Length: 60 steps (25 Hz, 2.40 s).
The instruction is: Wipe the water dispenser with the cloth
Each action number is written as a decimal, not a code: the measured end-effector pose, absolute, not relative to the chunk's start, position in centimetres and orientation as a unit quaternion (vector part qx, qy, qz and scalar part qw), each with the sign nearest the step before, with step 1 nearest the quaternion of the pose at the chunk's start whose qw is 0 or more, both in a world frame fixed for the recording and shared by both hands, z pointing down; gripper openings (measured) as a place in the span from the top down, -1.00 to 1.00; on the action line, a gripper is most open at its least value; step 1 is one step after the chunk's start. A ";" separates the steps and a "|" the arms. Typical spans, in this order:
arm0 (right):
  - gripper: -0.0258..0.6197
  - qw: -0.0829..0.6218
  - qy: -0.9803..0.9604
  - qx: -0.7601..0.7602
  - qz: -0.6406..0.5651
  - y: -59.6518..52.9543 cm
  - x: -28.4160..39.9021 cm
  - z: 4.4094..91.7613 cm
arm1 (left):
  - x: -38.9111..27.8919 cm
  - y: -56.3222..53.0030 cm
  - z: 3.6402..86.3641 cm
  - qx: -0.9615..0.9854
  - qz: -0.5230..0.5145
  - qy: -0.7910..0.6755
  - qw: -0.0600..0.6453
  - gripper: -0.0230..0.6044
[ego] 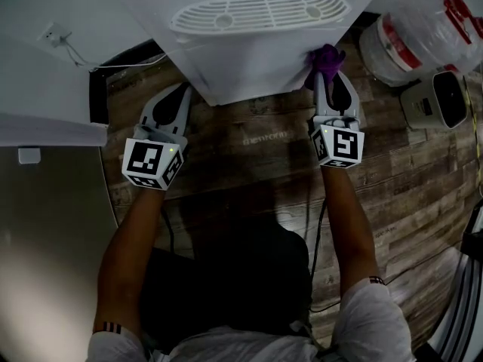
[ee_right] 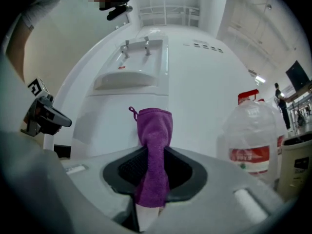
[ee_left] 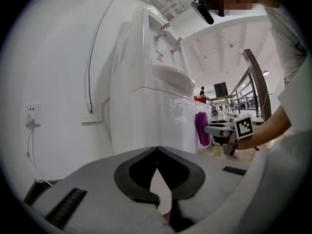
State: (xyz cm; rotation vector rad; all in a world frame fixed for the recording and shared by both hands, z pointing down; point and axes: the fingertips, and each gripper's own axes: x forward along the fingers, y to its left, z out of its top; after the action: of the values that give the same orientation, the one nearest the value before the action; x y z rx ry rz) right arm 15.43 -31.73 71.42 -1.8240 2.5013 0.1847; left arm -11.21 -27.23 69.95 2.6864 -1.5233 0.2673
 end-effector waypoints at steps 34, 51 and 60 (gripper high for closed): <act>0.62 -0.027 0.917 -0.395 0.048 -25.3 -10.5 82.5 | -14.5 -25.8 80.3 0.844 0.143 -0.507 0.105 0.93; 0.63 -0.005 0.833 -0.553 -0.008 -29.6 5.0 84.5 | -12.1 -26.1 81.6 0.861 0.152 -0.474 0.106 0.93; 0.63 -0.027 0.792 -0.610 -0.017 -32.1 13.7 86.3 | -12.4 -26.1 82.5 0.856 0.152 -0.481 0.117 0.93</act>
State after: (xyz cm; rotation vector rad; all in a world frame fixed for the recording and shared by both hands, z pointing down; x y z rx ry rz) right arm 13.72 -32.08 86.32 -1.9505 2.5296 -0.0539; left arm -12.40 -26.10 82.50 2.5037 -1.4075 0.4438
